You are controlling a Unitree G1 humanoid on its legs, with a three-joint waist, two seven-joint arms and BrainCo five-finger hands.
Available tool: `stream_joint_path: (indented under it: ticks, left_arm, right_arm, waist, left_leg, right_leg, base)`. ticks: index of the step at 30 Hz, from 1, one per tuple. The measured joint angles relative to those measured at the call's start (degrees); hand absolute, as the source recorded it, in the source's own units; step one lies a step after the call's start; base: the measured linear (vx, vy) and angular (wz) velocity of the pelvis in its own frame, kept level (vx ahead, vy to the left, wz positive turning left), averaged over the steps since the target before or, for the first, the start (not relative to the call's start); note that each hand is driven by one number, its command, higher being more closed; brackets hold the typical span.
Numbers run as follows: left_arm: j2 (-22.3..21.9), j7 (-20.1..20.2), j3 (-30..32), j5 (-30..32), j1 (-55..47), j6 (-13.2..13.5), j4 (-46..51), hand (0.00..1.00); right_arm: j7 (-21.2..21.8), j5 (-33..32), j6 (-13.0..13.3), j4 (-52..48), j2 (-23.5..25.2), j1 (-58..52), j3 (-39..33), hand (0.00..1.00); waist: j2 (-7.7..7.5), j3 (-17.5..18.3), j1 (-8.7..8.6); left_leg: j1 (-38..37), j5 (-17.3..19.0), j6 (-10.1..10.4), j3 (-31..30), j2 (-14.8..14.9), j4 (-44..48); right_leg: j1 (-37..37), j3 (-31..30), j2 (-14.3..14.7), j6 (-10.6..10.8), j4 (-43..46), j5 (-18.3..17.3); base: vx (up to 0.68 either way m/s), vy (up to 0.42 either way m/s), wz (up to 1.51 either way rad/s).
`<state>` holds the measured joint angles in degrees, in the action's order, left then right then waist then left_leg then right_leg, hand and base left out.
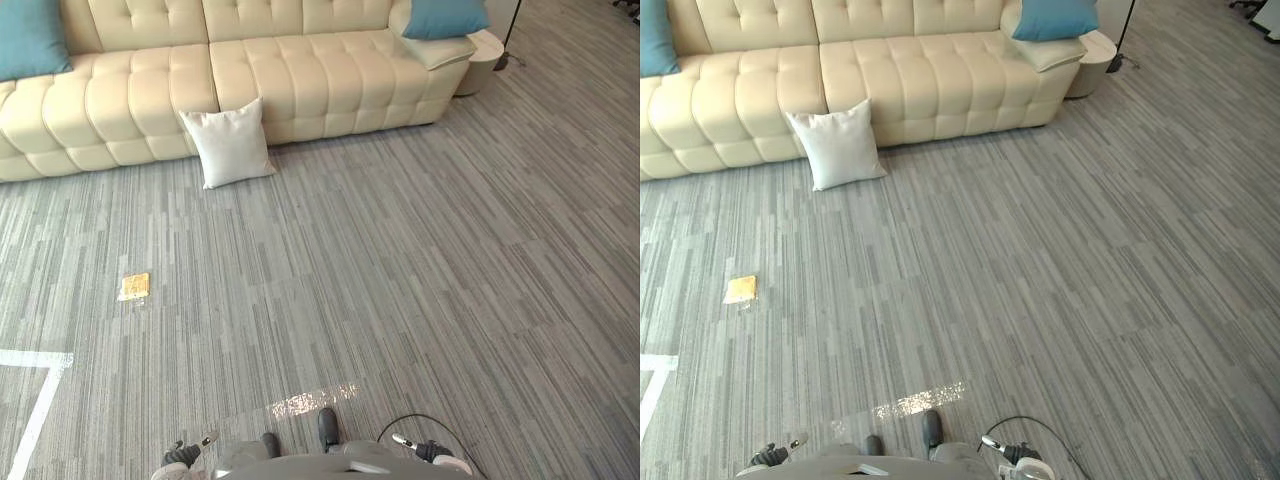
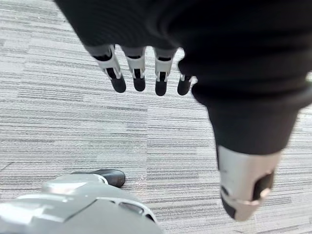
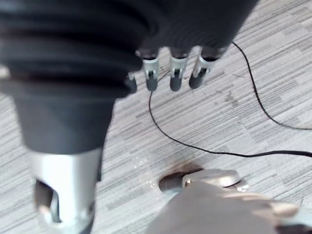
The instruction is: Pick up cushions and gather them together orderly.
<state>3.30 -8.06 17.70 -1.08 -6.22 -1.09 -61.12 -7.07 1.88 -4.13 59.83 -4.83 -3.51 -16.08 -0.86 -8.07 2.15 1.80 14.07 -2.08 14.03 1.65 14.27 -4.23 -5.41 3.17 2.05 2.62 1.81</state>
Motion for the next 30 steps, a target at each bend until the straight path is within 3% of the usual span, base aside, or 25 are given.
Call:
stream_joint_path:
  ticks: [1, 3, 4, 5, 7, 10, 12, 14, 15, 16, 17, 18, 21, 22, 24, 26, 27, 30]
  left_arm:
    - [-0.28, -0.02, 0.17, -0.06, -0.04, 0.02, 0.74, 0.00]
    - [-0.48, -0.04, 0.62, -0.18, 0.02, 0.08, 1.96, 0.00]
    - [-0.35, -0.07, 0.74, -0.38, 0.24, 0.10, 2.21, 0.00]
    - [-0.06, -0.40, 0.95, -1.10, 0.39, 0.08, 2.59, 0.00]
    - [0.04, -0.42, 0.90, -1.09, 0.30, 0.07, 2.66, 0.00]
    - [-0.07, -0.43, 0.35, -1.08, 0.43, 0.07, 3.61, 0.00]
    - [-0.22, -0.44, 0.17, -1.07, 0.54, 0.07, 4.06, 0.00]
    - [-0.68, -0.43, -0.25, -1.06, 1.76, 0.07, 4.17, 0.00]
    - [-1.08, -0.40, -0.60, -1.04, 2.37, 0.15, 4.20, 0.00]
    - [-1.74, -0.29, -1.41, -0.99, 2.88, 0.20, 4.06, 0.00]
    - [-2.43, -0.26, -1.60, -0.98, 3.86, 0.21, 3.87, 0.00]
    - [-4.19, 0.21, -1.96, -0.91, 5.45, 0.51, 3.90, 0.00]
    - [-5.96, 0.41, -1.90, -0.79, 5.65, 1.37, 4.34, 0.00]
    - [-6.14, 0.73, -1.49, -0.86, 5.65, 1.47, 4.40, 0.00]
    - [-7.08, 0.87, 0.76, -0.93, 5.50, 1.49, 5.58, 0.00]
    - [-7.03, 0.77, 2.74, -1.03, 5.26, 1.45, 6.60, 0.00]
    - [-6.70, 0.72, 3.25, -1.08, 5.21, 1.44, 7.09, 0.00]
    - [-6.65, 0.61, 3.40, -1.09, 5.07, 1.54, 8.86, 0.00]
  right_arm:
    - [-0.01, -0.43, 0.16, -1.30, 0.10, -0.58, 0.06, 0.00]
    - [-0.02, -0.50, 0.15, -4.89, 0.54, -1.86, 0.19, 0.00]
    - [-0.02, -0.56, 0.22, -5.59, 0.90, -1.90, 0.14, 0.00]
    - [-0.22, -1.19, 0.19, -7.12, 1.57, -3.20, 0.15, 0.00]
    - [-1.03, -1.85, 0.53, -7.59, 1.88, -4.08, 0.15, 0.00]
    - [-1.09, -2.16, 0.59, -7.79, 1.90, -4.21, 0.01, 0.00]
    - [-1.11, -2.18, 0.55, -7.75, 1.88, -4.14, -0.31, 0.00]
    - [-1.22, -2.19, 0.38, -7.78, 1.91, -4.21, -0.75, 0.00]
    - [-1.30, -2.24, 0.35, -7.91, 2.00, -4.33, -0.94, 0.00]
    - [-1.34, -2.23, 0.31, -8.46, 1.92, -5.00, -0.98, 0.00]
    - [-1.46, -2.06, 0.32, -8.88, 1.34, -4.32, -1.05, 0.00]
    - [-1.77, -1.84, 0.74, -9.48, 1.20, -3.53, -1.16, 0.00]
    - [-1.75, -1.73, 0.77, -9.49, 0.79, -2.90, -0.91, 0.00]
    - [-1.75, -1.77, 1.11, -9.66, 0.98, -2.88, -0.83, 0.00]
    - [-1.80, -2.00, 1.44, -9.59, 0.33, -2.93, -0.83, 0.00]
    - [-1.85, -2.70, 1.66, -9.64, 0.23, -2.89, -0.76, 0.00]
    - [-1.94, -3.05, 1.68, -9.57, 0.22, -2.89, -0.38, 0.00]
    - [-2.18, -4.38, 1.87, -9.47, 0.16, -2.16, 0.18, 0.00]
  waist:
    - [0.31, -0.68, 0.28]
    - [0.81, -1.90, 0.48]
    - [0.30, -2.12, 0.51]
    - [-0.57, -2.39, 0.84]
    - [-0.78, -2.40, 0.64]
    - [-0.91, -2.37, 0.42]
    - [-0.74, -2.48, 0.31]
    - [0.24, -3.08, -0.53]
    - [0.27, -3.10, -0.94]
    - [0.00, -2.99, -1.25]
    - [1.33, -3.55, -1.14]
    - [1.70, -3.89, -1.28]
    - [2.57, -3.74, -2.83]
    - [2.61, -3.72, -3.68]
    - [4.00, -3.80, -3.41]
    - [4.37, -3.88, -2.56]
    - [4.22, -3.90, -1.85]
    - [3.59, -4.23, -1.09]
  left_leg:
    - [0.55, 1.72, -0.40, -0.05, 0.76, 2.65]
    - [2.00, 5.45, -0.99, -1.27, 1.73, 8.33]
    - [2.03, 6.34, -1.24, -1.62, 1.70, 9.70]
    - [0.89, 8.46, -0.97, -2.89, 1.51, 11.90]
    - [-0.75, 9.99, -0.38, -4.65, 1.45, 12.11]
    - [-3.63, 11.23, 0.29, -6.37, 1.17, 9.75]
    - [-5.33, 10.90, 0.26, -6.56, 1.30, 7.80]
    - [-9.62, 10.70, 1.73, -7.83, 2.17, 3.14]
    - [-12.58, 10.09, 3.19, -8.46, 2.51, 0.15]
    - [-15.02, 9.95, 4.67, -9.67, 3.14, -1.35]
    - [-15.45, 9.42, 5.63, -9.98, 4.13, -1.58]
    - [-15.30, 6.59, 7.30, -10.60, 4.37, -1.48]
    - [-16.34, 1.02, 7.59, -11.89, 6.25, 1.88]
    - [-13.99, -0.24, 8.24, -13.07, 6.84, 7.50]
    - [-4.96, -5.90, 9.77, -15.18, 9.85, 28.40]
    - [2.56, -5.60, 10.34, -13.59, 12.97, 44.08]
    - [5.83, -4.56, 9.17, -11.13, 14.49, 49.32]
    - [13.00, -1.67, 7.83, -7.00, 14.82, 49.91]
  right_leg:
    - [-1.32, 0.51, 0.32, 0.37, 4.48, -2.03]
    - [-8.67, 4.76, 0.19, 0.40, 21.73, -7.07]
    - [-11.03, 6.23, -0.39, 0.00, 27.44, -8.10]
    - [-14.82, 9.42, -2.26, 0.07, 38.63, -10.26]
    - [-16.79, 11.93, -3.81, 0.28, 43.33, -13.08]
    - [-20.35, 16.24, -6.02, 0.51, 37.41, -14.63]
    - [-21.64, 17.95, -5.77, -0.49, 31.88, -13.80]
    - [-22.21, 18.66, -4.19, -0.87, 22.66, -9.73]
    - [-21.71, 17.93, -3.67, -0.86, 16.87, -5.49]
    - [-20.51, 18.44, -3.64, -5.09, 16.47, 2.33]
    - [-20.81, 19.60, -3.34, -4.92, 18.74, 0.87]
    - [-22.25, 20.33, -4.48, -6.27, 24.44, -3.86]
    - [-20.08, 22.47, -4.73, -7.93, 30.09, -10.68]
    - [-17.76, 23.08, -4.33, -7.27, 28.79, -12.80]
    - [-12.45, 23.51, -1.23, -7.62, 24.10, -14.23]
    - [-7.44, 23.27, 1.24, -8.12, 20.60, -14.49]
    - [-4.07, 22.57, 1.84, -8.65, 19.00, -14.85]
    - [1.34, 20.55, 1.95, -8.58, 15.03, -15.09]
  base:
    - [-0.03, 0.079, 0.04]
    - [-0.04, 0.074, 0.19]
    - [0.06, 0.077, 0.34]
    - [0.08, 0.049, 0.34]
    - [0.10, 0.024, 0.41]
    - [0.28, -0.020, 0.37]
    - [0.45, -0.058, 0.18]
    - [0.67, -0.145, 0.43]
    - [0.78, -0.225, 0.63]
    - [0.66, -0.215, 0.49]
    - [0.63, -0.246, 0.50]
    - [0.58, -0.270, 0.38]
    - [0.49, -0.260, 0.41]
    - [0.65, -0.372, 0.51]
    - [0.36, -0.207, 0.21]
    - [0.28, -0.136, -0.23]
    - [0.33, -0.119, -0.35]
    - [0.27, -0.025, -0.26]
